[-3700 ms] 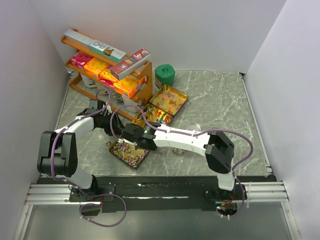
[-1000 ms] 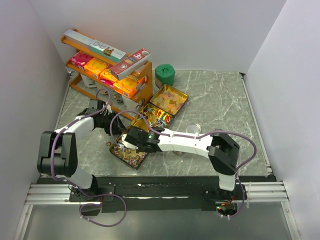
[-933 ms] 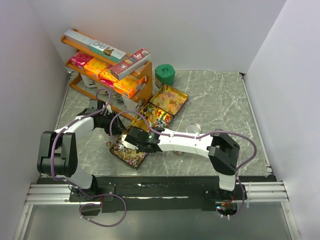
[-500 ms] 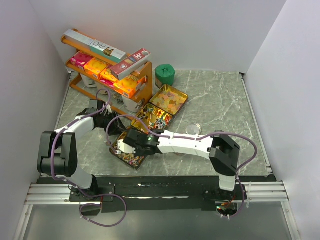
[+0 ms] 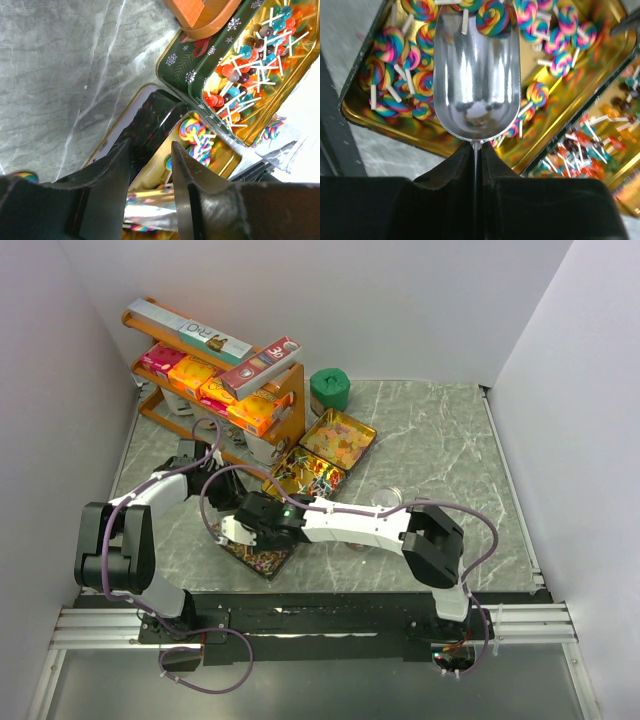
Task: Pack the candies
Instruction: Scoop the fake candies from the storage box.
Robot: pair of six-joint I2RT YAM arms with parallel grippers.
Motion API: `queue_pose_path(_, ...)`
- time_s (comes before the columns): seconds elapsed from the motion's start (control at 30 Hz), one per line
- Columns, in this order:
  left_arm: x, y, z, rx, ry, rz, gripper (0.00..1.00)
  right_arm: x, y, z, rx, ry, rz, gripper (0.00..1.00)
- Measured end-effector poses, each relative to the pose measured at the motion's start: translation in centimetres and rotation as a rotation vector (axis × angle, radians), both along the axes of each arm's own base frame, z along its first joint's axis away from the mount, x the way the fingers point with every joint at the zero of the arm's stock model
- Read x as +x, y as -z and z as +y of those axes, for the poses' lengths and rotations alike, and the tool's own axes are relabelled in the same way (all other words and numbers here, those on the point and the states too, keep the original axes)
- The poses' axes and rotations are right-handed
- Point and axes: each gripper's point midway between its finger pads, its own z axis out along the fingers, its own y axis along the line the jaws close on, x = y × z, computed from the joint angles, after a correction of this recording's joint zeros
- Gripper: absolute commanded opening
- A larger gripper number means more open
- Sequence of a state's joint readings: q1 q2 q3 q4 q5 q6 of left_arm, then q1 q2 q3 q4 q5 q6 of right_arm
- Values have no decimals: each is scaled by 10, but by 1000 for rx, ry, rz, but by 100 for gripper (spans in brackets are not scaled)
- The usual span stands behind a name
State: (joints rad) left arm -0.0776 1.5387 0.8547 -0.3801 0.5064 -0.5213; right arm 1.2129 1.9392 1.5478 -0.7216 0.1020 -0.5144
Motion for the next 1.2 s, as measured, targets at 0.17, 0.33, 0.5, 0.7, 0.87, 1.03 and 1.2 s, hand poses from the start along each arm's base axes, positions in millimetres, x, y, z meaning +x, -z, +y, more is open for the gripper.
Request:
queue_pose_path(0.17,0,0,0,-1,-2,4,38,-7,4,14,33,17,68,0)
queue_pose_path(0.33,-3,1,-2,-16,-10,18,32,-12,6,18,50,16,104,0)
queue_pose_path(0.5,-3,1,-2,-20,-7,18,39,-11,7,19,47,19,114,0)
queue_pose_path(0.7,-7,2,3,13,-34,41,51,-13,19,16,43,35,130,0)
queue_pose_path(0.87,-11,-14,13,66,-79,18,57,-12,39,1,16,49,149,0)
queue_pose_path(1.03,-15,-32,19,95,-82,-43,58,-11,41,-4,35,54,170,0)
queue_pose_path(1.2,-21,-23,20,104,-51,-26,49,-11,41,-6,53,55,191,0)
